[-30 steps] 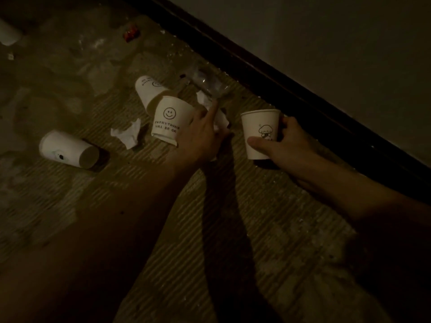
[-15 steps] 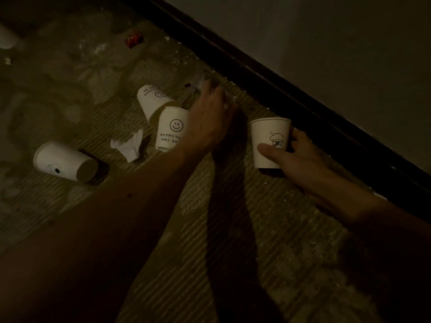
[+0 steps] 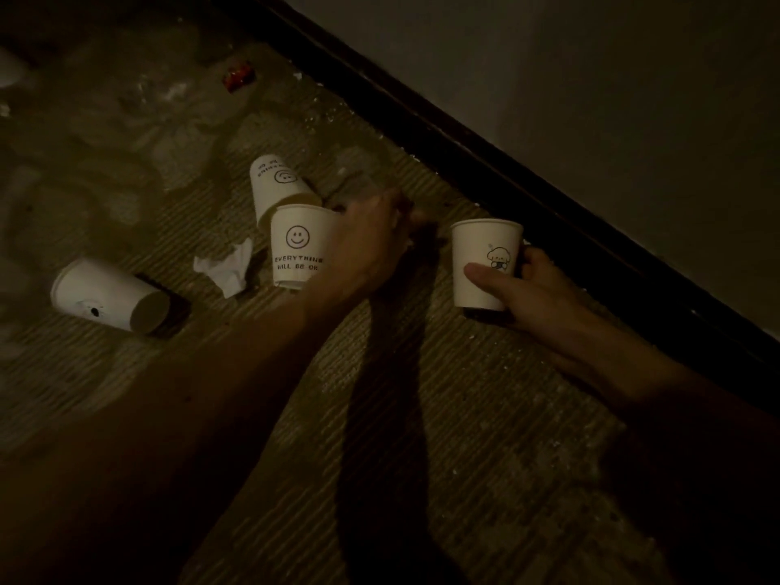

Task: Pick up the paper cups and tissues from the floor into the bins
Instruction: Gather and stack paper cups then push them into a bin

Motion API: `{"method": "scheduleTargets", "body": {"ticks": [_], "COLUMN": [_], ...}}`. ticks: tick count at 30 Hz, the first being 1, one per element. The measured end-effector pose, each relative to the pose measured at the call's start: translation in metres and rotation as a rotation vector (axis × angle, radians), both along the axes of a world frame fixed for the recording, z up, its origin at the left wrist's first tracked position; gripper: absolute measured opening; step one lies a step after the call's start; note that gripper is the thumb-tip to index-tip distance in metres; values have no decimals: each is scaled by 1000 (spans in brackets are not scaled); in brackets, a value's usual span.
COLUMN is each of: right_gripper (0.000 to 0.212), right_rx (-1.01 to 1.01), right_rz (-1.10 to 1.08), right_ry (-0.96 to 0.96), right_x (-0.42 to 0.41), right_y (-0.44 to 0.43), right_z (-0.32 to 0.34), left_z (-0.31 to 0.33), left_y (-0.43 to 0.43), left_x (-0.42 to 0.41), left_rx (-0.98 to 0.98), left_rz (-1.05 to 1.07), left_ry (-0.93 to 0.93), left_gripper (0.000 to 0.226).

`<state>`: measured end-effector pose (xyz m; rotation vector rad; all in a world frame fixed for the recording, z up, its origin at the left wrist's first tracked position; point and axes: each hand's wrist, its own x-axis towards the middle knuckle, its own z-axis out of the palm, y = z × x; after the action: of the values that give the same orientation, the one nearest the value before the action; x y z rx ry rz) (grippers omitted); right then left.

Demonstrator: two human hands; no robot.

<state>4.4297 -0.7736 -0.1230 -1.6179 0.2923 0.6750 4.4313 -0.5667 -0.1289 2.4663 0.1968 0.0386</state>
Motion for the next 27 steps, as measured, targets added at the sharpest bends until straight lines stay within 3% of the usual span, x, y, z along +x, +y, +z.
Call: {"method": "scheduleTargets", "body": {"ticks": [2, 6, 9, 12, 17, 22, 27], "right_gripper": [62, 35, 60, 61, 59, 57, 58], "right_rx": [24, 250, 517, 675, 670, 746, 719], "right_rz": [-2, -43, -83, -73, 37, 49, 123], "right_ry": [68, 283, 398, 449, 453, 430, 373], "right_x": [2, -8, -20, -30, -52, -71, -85], "right_y": [-1, 5, 14, 27, 46, 56, 61], "right_z": [6, 23, 38, 56, 77, 87, 89], "left_z": [18, 59, 82, 93, 98, 96, 90], "left_y": [-6, -16, -12, -5, 2, 1, -13], "left_x": [-20, -59, -86, -110, -135, -155, -165], "left_rx": [-198, -696, -1119, -1282, -1529, -1611, -1308], "left_rz": [67, 328, 431, 492, 474, 464, 586], "left_ry": [-53, -77, 142, 279, 239, 241, 154], "left_gripper": [15, 37, 44, 47, 51, 52, 68]}}
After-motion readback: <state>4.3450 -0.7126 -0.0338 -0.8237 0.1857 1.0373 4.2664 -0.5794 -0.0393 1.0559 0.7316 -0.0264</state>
